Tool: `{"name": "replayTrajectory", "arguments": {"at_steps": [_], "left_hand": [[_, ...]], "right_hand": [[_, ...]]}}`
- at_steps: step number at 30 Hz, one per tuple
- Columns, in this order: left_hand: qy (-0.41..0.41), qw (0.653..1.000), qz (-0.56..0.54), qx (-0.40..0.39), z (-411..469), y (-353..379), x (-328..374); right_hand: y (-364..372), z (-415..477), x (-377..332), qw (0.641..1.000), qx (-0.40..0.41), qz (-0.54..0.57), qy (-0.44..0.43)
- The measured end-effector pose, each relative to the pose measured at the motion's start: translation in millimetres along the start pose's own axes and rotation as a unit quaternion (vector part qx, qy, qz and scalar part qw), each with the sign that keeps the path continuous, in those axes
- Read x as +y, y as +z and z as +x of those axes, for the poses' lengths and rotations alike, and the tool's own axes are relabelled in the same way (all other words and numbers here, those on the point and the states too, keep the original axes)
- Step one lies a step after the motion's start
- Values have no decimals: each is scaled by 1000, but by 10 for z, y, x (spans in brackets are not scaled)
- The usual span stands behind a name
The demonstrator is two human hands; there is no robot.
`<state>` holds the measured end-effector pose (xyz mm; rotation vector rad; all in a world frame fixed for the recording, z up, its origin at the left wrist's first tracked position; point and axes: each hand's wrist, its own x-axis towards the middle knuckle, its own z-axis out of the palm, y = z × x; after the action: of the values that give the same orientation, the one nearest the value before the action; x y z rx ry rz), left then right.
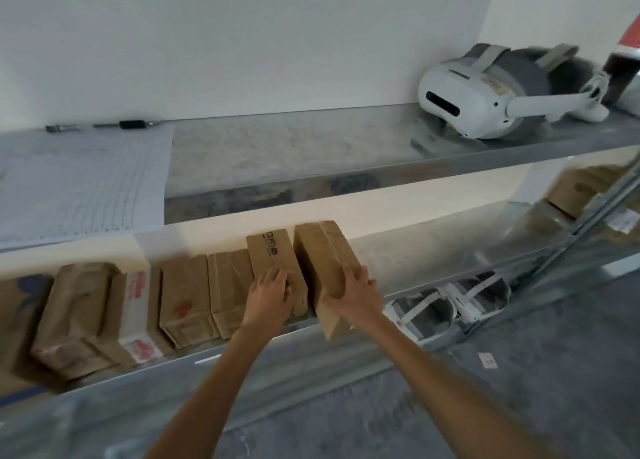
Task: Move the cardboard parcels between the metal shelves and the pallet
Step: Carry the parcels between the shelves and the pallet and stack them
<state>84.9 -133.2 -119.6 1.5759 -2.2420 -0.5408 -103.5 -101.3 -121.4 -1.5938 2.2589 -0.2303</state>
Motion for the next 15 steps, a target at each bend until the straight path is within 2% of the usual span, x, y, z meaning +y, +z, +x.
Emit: {"name": "replayTrajectory", "arguments": {"at_steps": [2,4,9,12,15], "left_hand": [[-15,1000,-3,6,13,12,33],[-36,999,-5,16,29,31,93],[-80,993,-41,75,-9,123,511],[-124,966,-192,123,-64,166,910],[-150,887,-413,143,-152,124,1368]], "right_hand": [[-130,41,115,999,26,43,-18],[-272,111,256,991,28,133,-16],[-636,156,577,929,-10,368,-29],[-824,43,744,886,-65,457,-44],[-985,-98,839,863,-131,482,-71]]}}
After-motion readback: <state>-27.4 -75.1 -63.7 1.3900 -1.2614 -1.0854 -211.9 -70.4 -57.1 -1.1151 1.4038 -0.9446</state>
